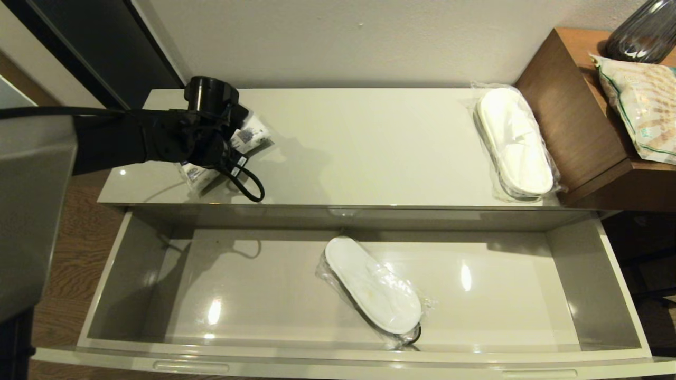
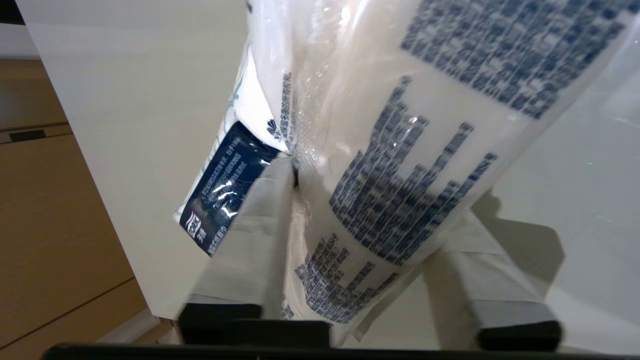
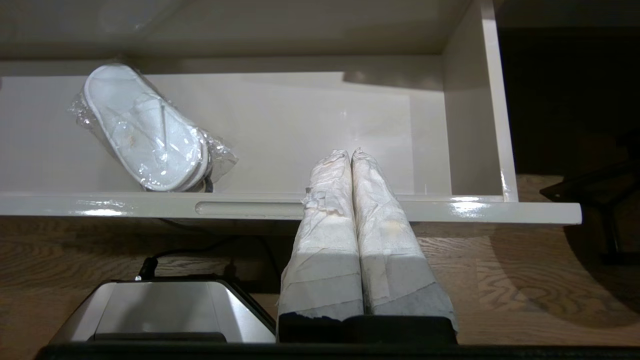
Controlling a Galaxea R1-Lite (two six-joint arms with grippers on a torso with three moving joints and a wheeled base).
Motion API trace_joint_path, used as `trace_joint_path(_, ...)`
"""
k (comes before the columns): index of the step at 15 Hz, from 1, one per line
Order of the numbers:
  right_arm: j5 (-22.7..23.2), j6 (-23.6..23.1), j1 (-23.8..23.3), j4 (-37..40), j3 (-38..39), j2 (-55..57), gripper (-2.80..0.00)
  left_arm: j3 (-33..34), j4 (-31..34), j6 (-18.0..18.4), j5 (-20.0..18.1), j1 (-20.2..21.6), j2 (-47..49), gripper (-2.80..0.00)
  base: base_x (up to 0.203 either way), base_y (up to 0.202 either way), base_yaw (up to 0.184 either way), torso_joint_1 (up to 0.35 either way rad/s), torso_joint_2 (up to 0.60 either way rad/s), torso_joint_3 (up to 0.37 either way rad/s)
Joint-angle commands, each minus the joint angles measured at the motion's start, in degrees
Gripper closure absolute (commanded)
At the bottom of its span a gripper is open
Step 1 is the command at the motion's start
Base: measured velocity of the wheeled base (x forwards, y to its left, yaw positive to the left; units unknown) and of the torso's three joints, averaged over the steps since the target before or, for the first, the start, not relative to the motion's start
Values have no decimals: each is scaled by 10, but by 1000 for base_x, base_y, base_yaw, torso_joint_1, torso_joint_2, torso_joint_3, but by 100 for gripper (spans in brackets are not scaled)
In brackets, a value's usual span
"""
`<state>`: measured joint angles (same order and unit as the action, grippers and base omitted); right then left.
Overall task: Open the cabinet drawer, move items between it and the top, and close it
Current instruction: Pick up the tissue on the table, then put the tissue in the drawer
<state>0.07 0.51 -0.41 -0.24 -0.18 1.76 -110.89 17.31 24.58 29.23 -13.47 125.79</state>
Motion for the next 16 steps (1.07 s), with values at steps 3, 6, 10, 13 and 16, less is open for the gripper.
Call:
trace_joint_path(3,0,0,0,0,0,0,0,1,9,-2,5,0,-14,0,0,0,0,0,0,0)
trace_joint_path(6,0,0,0,0,0,0,0,1,32,-11,8,-13,-58,0,0,0,0,0,0,0)
trace_joint_path(10,0,0,0,0,0,0,0,2,139,-66,21,-41,-126,0,0,0,0,0,0,0)
trace_joint_path(13,0,0,0,0,0,0,0,6,282,-161,20,-65,-171,0,0,0,0,0,0,0)
trace_joint_path(16,0,0,0,0,0,0,0,47,322,-152,-5,-79,-218,0,0,0,0,0,0,0)
